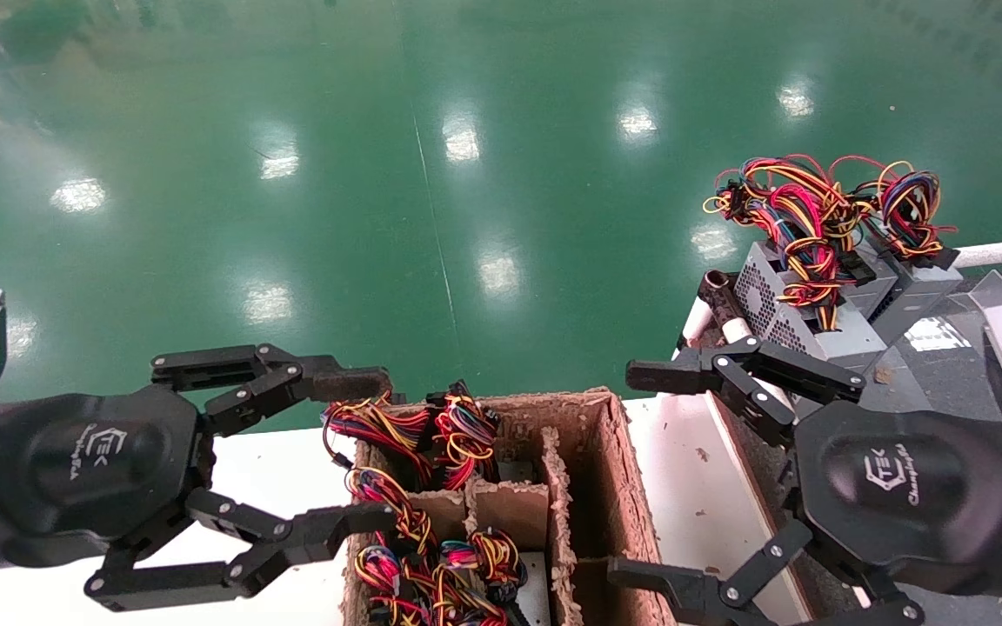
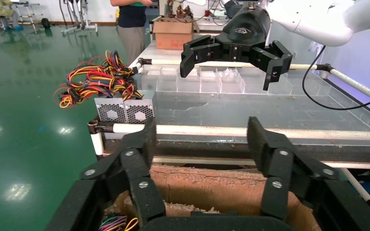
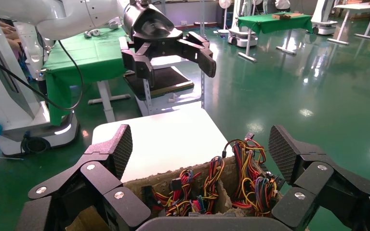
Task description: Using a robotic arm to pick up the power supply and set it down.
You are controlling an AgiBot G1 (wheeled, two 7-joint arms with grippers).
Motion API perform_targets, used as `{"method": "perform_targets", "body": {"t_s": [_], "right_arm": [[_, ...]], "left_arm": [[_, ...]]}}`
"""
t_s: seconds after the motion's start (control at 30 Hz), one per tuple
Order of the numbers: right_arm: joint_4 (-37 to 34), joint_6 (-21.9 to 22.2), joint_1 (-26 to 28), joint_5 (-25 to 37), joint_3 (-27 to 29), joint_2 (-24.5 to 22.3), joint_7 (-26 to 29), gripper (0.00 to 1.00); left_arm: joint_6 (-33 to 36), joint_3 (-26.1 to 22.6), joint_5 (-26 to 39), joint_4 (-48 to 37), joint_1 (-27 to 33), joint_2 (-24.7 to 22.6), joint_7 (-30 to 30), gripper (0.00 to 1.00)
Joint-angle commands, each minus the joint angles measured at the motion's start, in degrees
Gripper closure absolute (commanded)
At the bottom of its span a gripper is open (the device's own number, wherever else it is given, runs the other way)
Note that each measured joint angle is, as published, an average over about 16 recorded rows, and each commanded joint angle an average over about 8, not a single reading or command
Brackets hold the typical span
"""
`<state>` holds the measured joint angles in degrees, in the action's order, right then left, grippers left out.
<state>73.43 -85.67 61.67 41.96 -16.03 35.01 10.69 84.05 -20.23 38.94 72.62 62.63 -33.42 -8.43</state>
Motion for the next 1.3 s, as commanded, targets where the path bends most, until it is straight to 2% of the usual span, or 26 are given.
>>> {"method": "perform_targets", "body": {"t_s": [0.03, 0.83, 0.87, 1.1, 1.13, 1.3], "right_arm": [[0.0, 0.0, 0.0, 0.0, 0.0, 0.0, 0.0, 0.0], [-0.1, 0.2, -0.3, 0.6, -0.3, -0.1, 0.0, 0.0], [-0.1, 0.3, -0.4, 0.9, -0.4, -0.1, 0.1, 0.0], [0.9, 1.9, 0.0, 7.3, -3.8, 0.6, 2.4, 0.0], [1.2, 2.2, 0.2, 8.8, -4.7, 1.0, 3.0, 0.0], [2.3, 3.1, 1.7, 15.6, -9.1, 3.5, 6.9, 0.0]], "left_arm": [[0.0, 0.0, 0.0, 0.0, 0.0, 0.0, 0.0, 1.0], [0.0, 0.0, 0.0, 0.0, 0.0, 0.0, 0.0, 1.0], [0.0, 0.0, 0.0, 0.0, 0.0, 0.0, 0.0, 0.94], [0.0, 0.0, 0.0, 0.0, 0.0, 0.0, 0.0, 0.07], [0.0, 0.0, 0.0, 0.0, 0.0, 0.0, 0.0, 0.0], [0.0, 0.0, 0.0, 0.0, 0.0, 0.0, 0.0, 0.0]]}}
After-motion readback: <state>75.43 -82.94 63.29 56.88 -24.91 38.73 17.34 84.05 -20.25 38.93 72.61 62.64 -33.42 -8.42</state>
